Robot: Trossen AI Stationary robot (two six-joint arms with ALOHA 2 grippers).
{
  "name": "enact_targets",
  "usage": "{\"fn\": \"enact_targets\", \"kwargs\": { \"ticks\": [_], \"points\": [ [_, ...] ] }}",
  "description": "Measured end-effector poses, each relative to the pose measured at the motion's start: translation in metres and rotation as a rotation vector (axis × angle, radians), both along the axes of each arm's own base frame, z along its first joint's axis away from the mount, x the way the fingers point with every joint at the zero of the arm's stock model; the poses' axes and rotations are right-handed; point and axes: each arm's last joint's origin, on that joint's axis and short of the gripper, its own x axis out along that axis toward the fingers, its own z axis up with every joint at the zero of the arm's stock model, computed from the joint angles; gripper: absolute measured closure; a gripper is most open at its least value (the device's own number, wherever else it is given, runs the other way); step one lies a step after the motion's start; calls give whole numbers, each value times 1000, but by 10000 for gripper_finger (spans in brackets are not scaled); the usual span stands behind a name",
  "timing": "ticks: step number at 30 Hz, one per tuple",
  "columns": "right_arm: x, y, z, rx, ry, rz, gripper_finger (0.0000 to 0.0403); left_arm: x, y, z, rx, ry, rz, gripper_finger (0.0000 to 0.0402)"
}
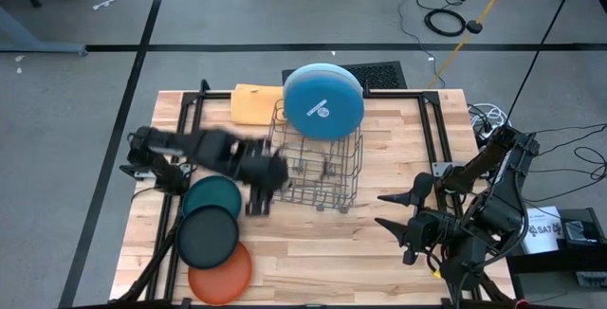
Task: Sort dishes
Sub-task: Put the black plate into the dish rack
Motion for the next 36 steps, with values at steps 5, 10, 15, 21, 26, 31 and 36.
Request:
{"fn": "enact_targets", "kwargs": {
  "ticks": [5,10,15,21,26,31,36],
  "points": [
    [2,3,0,22,-19,1,174,-17,-63,-22,-17,48,25,199],
    [4,5,2,33,-34,8,174,-43,-110,-63,-70,251,88,199],
    [8,8,6,30,-56,27,174,-61,-129,-115,-68,451,154,198],
    [13,6,7,-4,-52,32,174,-72,-152,-160,-184,520,205,198],
    [15,3,7,-25,-44,28,174,-75,-169,-172,-264,424,239,198],
    [16,3,7,-44,-37,33,174,-85,-175,-172,-199,350,337,198],
    [16,3,7,-57,-32,38,174,-94,-177,-179,-120,381,424,198]
  ]
}}
